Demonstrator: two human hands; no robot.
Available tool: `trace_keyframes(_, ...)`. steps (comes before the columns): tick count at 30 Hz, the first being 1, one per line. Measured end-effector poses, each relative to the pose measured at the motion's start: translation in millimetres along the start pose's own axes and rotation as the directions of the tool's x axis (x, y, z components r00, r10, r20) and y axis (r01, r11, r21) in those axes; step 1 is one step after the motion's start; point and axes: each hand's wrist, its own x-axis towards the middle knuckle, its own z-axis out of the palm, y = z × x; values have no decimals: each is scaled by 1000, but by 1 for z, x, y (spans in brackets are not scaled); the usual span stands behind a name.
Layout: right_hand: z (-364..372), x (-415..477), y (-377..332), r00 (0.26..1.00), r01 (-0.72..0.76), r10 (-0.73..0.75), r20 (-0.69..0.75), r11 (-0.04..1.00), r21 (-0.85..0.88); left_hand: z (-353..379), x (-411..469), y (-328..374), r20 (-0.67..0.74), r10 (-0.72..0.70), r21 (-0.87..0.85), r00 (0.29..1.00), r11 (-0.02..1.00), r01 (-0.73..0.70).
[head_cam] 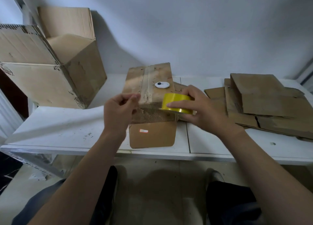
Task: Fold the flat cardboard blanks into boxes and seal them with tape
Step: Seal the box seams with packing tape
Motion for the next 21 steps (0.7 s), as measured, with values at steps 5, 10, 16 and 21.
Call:
trace_keyframes(5, -16, -7, 26, 998, -16, 12, -56, 998, -63, -21, 21, -9, -5, -17, 30, 1000, 999, 17)
trace_keyframes(10, -22, -5, 37, 999, 0, 7, 47, 988, -155, -32, 29, -11, -31, -14, 51, 999, 999, 16)
trace_keyframes(16, -18, 8, 49, 996, 60, -51, 71, 989, -135, -43, 39, -18, -31, -27, 101, 999, 994, 30)
trace_keyframes(21, -13, 10, 56, 992, 108, -96, 85, 983, -147, -47, 43, -25, -21, -53, 111, 998, 992, 55)
